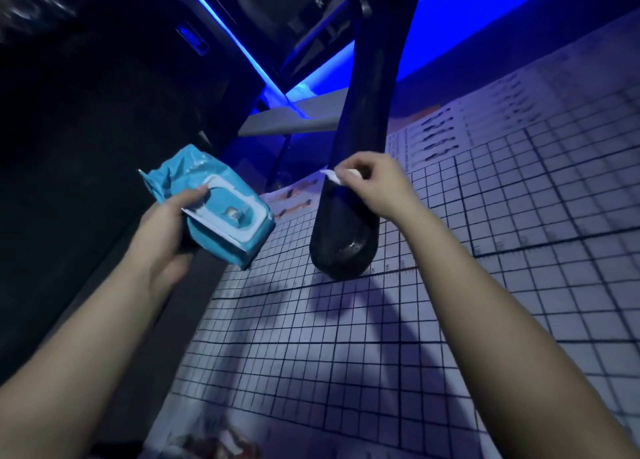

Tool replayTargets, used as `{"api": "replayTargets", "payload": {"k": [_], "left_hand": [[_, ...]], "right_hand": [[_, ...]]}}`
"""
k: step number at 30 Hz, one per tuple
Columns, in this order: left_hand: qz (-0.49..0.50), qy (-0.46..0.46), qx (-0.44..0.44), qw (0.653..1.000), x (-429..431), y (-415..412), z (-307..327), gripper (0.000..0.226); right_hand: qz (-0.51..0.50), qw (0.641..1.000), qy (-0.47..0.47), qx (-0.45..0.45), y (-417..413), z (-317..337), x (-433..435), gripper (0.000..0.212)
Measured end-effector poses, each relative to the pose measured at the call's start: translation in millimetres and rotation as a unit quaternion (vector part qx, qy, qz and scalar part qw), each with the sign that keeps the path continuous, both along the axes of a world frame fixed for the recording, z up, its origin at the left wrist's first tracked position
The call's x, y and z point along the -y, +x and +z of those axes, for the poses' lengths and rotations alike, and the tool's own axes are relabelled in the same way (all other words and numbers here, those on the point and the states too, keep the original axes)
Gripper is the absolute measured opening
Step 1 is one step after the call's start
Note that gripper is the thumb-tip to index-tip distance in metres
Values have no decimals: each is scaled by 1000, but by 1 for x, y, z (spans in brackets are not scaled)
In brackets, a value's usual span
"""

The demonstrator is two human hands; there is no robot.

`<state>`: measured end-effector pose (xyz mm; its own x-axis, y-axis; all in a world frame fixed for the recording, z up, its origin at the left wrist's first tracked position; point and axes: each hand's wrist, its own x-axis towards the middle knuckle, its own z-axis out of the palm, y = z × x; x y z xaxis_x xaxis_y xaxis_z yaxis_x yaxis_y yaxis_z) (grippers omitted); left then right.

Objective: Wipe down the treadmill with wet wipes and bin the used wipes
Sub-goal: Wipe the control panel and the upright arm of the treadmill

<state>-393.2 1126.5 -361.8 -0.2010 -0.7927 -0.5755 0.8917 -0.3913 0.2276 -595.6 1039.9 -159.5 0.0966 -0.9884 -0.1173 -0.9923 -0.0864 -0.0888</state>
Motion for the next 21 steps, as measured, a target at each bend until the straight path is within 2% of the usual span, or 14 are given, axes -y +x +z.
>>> {"api": "replayTargets", "payload": {"k": [1,3,5,8,10,12,13,15,16,17,18,19,21], "left_hand": [[2,1,-1,1000,1,1,-1,38],[5,6,1,1000,2,2,-5,39],[6,8,4,1000,2,5,-7,39],[6,15,13,1000,5,9,-11,39],[8,20,20,1000,8,12,-13,39],[9,20,17,1000,10,13,-15,40],[9,20,16,1000,12,12,-16,40],[9,24,16,1000,13,10,-17,39],[8,24,15,1000,14,8,-17,40],[5,22,13,1000,14,6,-17,41],[4,21,13,1000,14,4,-17,42],[2,20,15,1000,13,3,-16,41],[2,21,23,1000,12,1,-16,41]], "right_hand": [[33,996,-1,-89,-2,-6,9,13],[101,961,60,-249,-2,-16,12,18],[129,944,123,-277,5,-18,-3,14],[174,940,180,-232,15,-15,-41,7],[185,927,258,-200,20,-8,-60,4],[132,919,355,-109,24,2,-61,8],[101,927,358,-38,27,6,-55,12],[45,961,250,108,24,4,-28,18],[12,972,176,153,21,0,-11,16],[-12,982,108,154,17,-5,5,12],[-19,993,51,106,13,-12,21,8],[-6,1000,18,11,8,-18,34,8],[53,974,30,-220,-3,-28,50,14]]}}
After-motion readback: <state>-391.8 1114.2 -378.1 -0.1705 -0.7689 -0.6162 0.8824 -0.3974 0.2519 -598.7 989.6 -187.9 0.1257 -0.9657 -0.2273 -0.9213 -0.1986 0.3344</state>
